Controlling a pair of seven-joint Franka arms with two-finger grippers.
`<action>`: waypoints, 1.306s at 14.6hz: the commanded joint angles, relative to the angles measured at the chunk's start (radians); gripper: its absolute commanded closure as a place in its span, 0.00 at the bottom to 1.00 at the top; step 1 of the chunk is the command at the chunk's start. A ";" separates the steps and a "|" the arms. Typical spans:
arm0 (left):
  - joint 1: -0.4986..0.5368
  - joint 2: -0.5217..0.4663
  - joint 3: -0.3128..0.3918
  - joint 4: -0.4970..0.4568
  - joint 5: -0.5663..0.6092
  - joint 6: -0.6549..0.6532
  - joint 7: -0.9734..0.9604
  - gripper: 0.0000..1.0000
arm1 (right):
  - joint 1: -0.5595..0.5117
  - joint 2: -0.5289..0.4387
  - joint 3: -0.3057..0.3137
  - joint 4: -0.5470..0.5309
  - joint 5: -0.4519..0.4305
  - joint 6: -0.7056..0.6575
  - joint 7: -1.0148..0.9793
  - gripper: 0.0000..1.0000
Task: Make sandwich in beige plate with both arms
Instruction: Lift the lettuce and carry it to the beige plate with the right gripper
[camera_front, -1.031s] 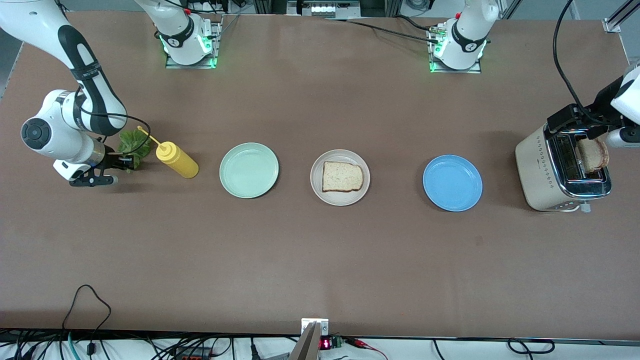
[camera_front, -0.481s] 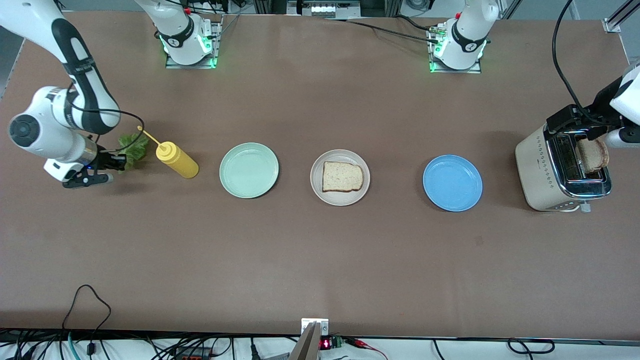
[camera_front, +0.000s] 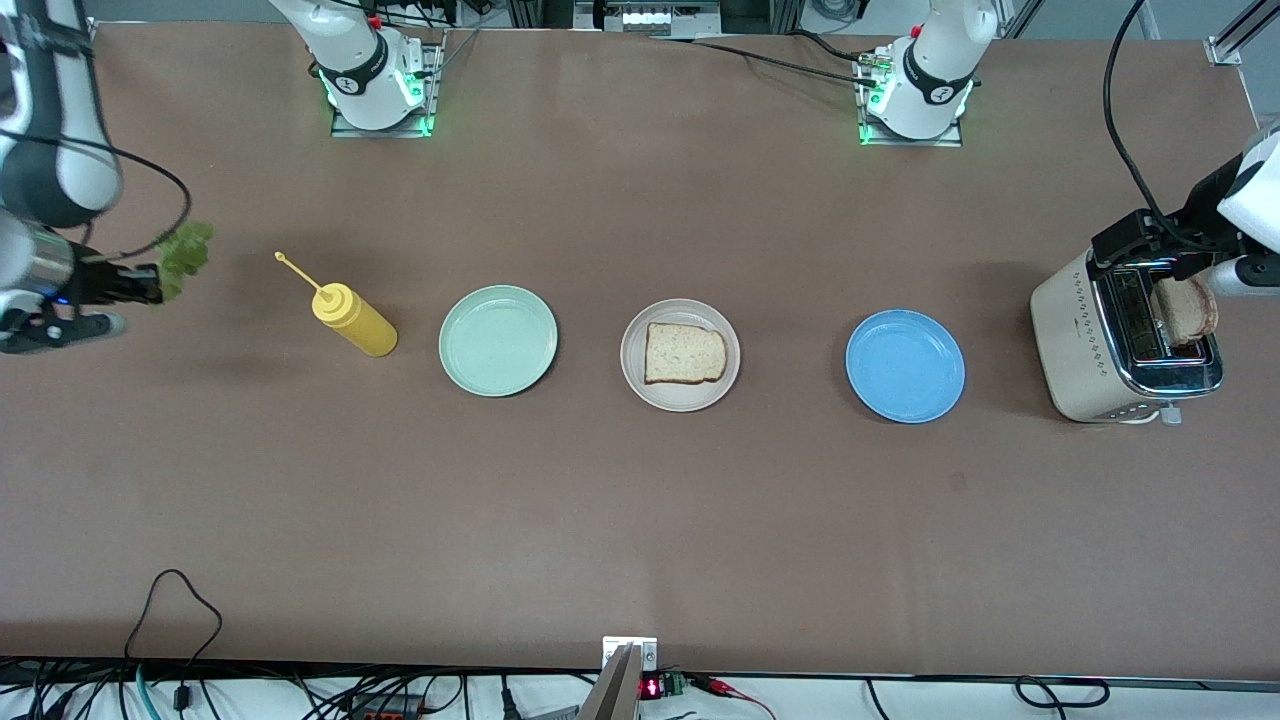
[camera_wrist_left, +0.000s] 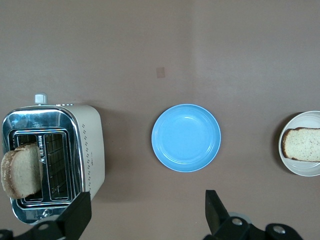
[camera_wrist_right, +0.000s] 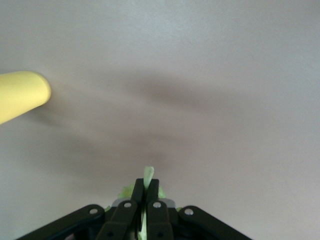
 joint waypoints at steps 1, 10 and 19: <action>0.003 -0.007 -0.001 -0.004 -0.005 -0.007 0.005 0.00 | 0.011 0.007 0.019 0.146 0.052 -0.184 0.002 1.00; 0.001 -0.013 -0.023 0.000 -0.005 -0.016 0.005 0.00 | 0.156 0.040 0.279 0.237 0.160 -0.272 0.819 1.00; 0.006 -0.013 -0.027 -0.002 -0.005 -0.013 0.005 0.00 | 0.432 0.193 0.292 0.237 0.209 0.018 1.560 1.00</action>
